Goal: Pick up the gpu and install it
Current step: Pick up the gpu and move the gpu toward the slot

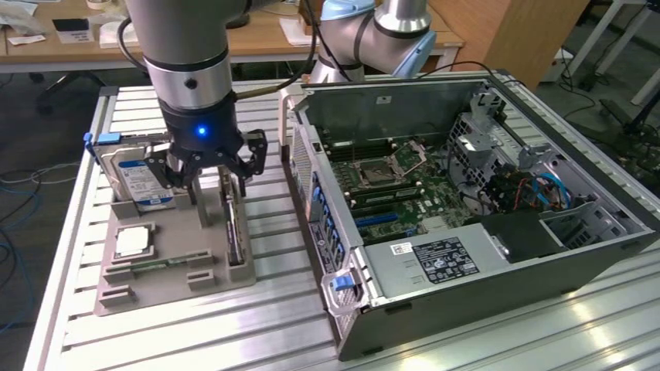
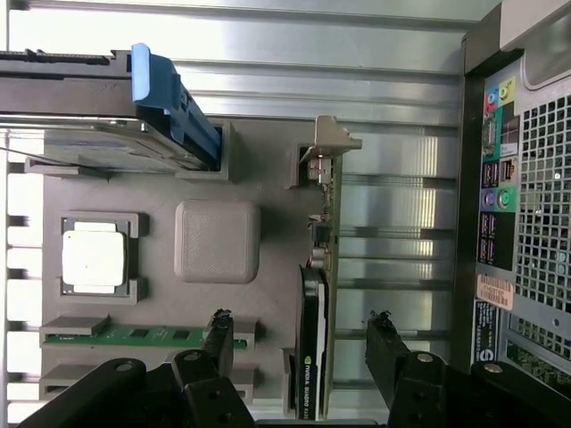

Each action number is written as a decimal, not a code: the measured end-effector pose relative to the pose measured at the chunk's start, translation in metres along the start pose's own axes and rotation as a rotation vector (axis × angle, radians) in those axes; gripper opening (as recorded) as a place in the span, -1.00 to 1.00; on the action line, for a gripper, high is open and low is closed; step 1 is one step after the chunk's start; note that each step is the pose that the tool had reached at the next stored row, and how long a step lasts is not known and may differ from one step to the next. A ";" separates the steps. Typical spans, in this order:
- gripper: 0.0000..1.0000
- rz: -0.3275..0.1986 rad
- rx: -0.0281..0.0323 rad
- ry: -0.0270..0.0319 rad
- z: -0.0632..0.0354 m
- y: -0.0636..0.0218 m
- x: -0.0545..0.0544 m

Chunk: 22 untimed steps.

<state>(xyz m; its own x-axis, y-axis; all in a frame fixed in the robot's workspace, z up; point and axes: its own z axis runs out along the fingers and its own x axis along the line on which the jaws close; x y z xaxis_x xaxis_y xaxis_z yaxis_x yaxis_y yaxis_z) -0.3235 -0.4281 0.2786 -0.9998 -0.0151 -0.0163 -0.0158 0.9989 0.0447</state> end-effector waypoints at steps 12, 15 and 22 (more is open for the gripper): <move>0.41 0.000 -0.0001 -0.0001 0.0024 -0.0002 -0.001; 0.41 0.000 0.0000 -0.0001 0.0026 -0.0003 -0.001; 0.41 0.000 0.0017 -0.0002 0.0036 -0.0006 -0.001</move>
<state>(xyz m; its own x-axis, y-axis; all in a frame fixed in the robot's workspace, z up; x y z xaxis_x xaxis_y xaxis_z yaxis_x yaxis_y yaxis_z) -0.3220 -0.4285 0.2751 -0.9997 -0.0151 -0.0165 -0.0158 0.9989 0.0430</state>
